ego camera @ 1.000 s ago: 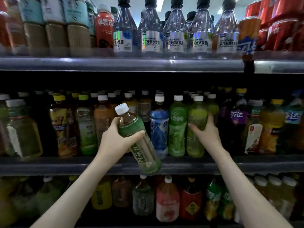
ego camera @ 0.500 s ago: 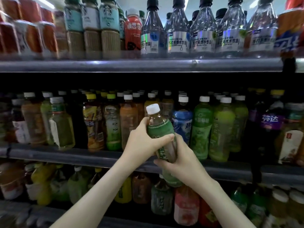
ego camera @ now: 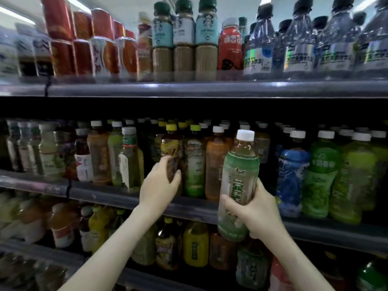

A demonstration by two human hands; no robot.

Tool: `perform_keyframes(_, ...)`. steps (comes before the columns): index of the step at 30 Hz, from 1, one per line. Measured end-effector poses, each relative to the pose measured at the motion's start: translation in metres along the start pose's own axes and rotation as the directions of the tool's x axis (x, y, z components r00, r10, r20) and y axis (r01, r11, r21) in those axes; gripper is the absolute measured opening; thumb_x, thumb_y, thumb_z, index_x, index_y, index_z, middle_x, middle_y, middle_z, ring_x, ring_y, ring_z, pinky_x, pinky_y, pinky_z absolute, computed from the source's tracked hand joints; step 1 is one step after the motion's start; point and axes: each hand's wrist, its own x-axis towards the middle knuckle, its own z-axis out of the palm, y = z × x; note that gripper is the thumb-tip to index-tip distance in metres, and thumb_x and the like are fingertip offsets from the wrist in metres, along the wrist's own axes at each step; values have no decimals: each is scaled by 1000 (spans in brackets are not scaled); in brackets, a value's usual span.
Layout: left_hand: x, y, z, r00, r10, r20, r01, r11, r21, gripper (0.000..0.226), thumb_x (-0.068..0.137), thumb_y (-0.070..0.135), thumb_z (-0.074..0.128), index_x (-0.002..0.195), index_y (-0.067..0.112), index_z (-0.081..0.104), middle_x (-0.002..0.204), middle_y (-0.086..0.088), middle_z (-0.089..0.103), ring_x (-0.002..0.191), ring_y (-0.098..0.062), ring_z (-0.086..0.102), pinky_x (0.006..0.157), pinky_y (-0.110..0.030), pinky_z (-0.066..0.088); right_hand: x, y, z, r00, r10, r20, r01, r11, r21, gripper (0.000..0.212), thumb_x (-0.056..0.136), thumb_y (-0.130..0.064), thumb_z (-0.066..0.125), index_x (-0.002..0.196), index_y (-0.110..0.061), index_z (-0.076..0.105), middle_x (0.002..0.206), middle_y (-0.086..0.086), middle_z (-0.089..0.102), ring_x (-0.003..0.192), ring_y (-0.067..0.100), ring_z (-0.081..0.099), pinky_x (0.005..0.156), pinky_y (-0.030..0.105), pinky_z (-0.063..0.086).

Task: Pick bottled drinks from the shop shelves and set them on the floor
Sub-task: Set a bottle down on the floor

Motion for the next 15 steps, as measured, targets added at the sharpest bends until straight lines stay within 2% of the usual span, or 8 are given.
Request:
perform_keyframes(3, 21, -32, -1, 994, -90, 59, 92, 995, -42, 67, 90, 43, 60, 145, 19, 29, 139, -7, 47, 116, -23, 54, 78, -24, 42, 7, -11, 30, 998, 37, -43, -36, 999, 36, 51, 67, -38, 85, 105, -43, 52, 93, -26, 66, 84, -21, 57, 58, 1, 44)
perform_keyframes(7, 49, -49, 14, 977, -92, 193, 112, 989, -93, 94, 83, 48, 68, 150, 16, 10, 145, -14, 38, 127, -31, 46, 94, -35, 44, 17, -23, 71, 991, 47, -123, -38, 996, 74, 50, 66, -33, 85, 104, -40, 54, 88, -27, 65, 81, -24, 55, 56, -2, 40)
perform_keyframes(9, 57, -53, 24, 963, -82, 258, 102, 993, -67, 101, 83, 47, 67, 151, 14, -1, 139, -16, 45, 121, -32, 52, 90, -37, 48, 19, -27, 87, 987, 50, -156, -41, 997, 62, 50, 65, -35, 85, 104, -41, 54, 91, -26, 64, 81, -25, 54, 56, -2, 41)
perform_keyframes(11, 61, -57, 33, 945, -76, 318, 95, 994, -47, 103, 85, 45, 65, 150, 13, -8, 128, -15, 56, 108, -30, 60, 77, -33, 51, 20, -29, 100, 980, 58, -189, -49, 997, 52, 50, 65, -37, 85, 103, -42, 53, 93, -25, 64, 82, -21, 57, 55, 1, 43)
perform_keyframes(13, 63, -61, 34, 940, -61, 336, 85, 995, -58, 101, 86, 49, 63, 150, 14, -7, 124, -13, 59, 105, -28, 62, 73, -31, 50, 18, -28, 109, 972, 75, -224, -69, 997, 35, 56, 64, -37, 85, 110, -39, 53, 95, -23, 64, 83, -14, 60, 57, 5, 44)
perform_keyframes(15, 60, -69, 25, 979, 35, 199, -15, 995, -101, 92, 87, 53, 60, 150, 12, 7, 134, -15, 50, 120, -30, 51, 88, -35, 47, 15, -25, 116, 962, 91, -257, -92, 996, 7, 61, 64, -38, 85, 115, -36, 52, 95, -24, 63, 82, -17, 59, 56, 4, 43)
